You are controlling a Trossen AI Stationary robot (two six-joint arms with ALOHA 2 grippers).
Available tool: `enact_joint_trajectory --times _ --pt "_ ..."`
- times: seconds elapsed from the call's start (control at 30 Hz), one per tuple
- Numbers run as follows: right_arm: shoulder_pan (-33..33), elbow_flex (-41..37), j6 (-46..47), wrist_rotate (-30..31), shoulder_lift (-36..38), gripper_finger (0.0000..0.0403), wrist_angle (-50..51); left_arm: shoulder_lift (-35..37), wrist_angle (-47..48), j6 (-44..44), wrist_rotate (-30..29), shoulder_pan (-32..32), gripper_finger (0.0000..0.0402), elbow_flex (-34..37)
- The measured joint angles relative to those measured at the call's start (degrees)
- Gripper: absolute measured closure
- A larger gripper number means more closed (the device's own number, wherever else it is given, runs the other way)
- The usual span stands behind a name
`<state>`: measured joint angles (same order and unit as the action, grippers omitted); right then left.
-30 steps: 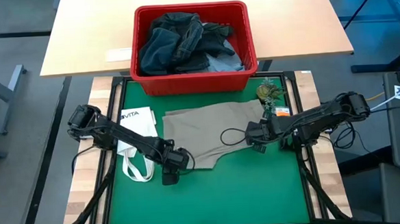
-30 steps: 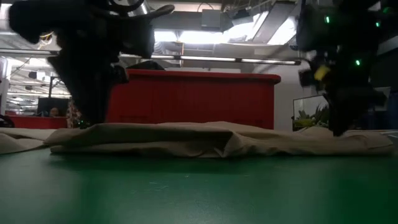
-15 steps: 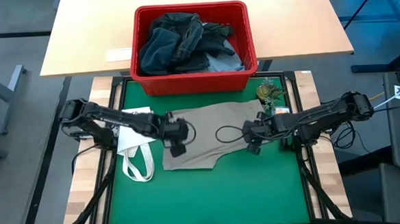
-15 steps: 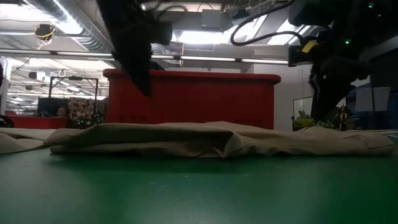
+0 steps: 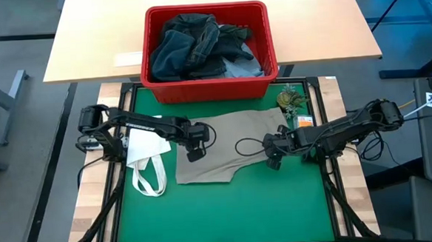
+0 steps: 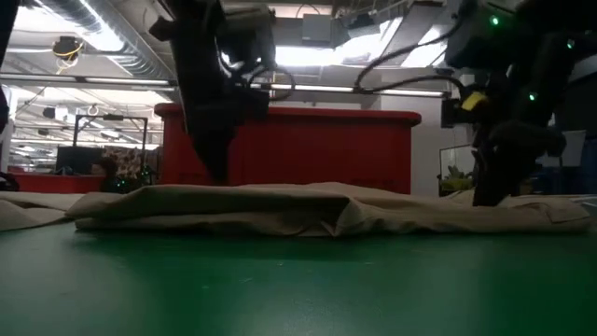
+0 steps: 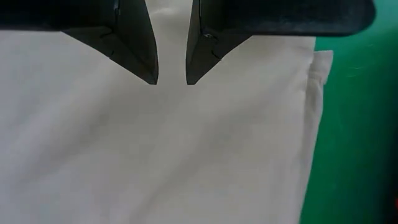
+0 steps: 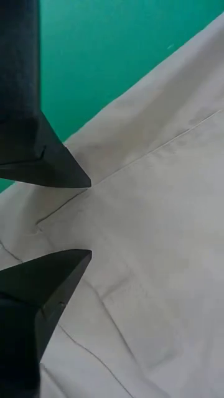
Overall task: Fold Laundry from Bin
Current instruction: Fold the gray shorts
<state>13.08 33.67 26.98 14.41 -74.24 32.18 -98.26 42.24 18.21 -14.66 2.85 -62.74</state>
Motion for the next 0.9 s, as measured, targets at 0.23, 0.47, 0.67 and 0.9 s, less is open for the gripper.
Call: enact_joint_trajectory --times 0.23,0.47,0.67,0.9 --pt "0.06 -3.79 -0.01 0.4 0.07 0.0231 -4.66 -4.92 0.13 -0.78 9.34 -0.4 0.0324 0.0" --pt "0.04 -4.43 -0.23 2.72 0.11 0.0231 -6.11 -6.07 0.71 -0.77 17.52 -4.62 0.0324 0.0" --pt "0.07 -4.45 -3.78 5.76 0.07 0.0231 -10.82 -6.07 0.51 -0.72 21.99 -10.34 0.0324 0.0" --pt "0.07 -4.45 -7.91 6.63 0.07 0.0231 -15.82 -6.07 -2.81 2.97 24.81 -17.53 0.0324 0.0"
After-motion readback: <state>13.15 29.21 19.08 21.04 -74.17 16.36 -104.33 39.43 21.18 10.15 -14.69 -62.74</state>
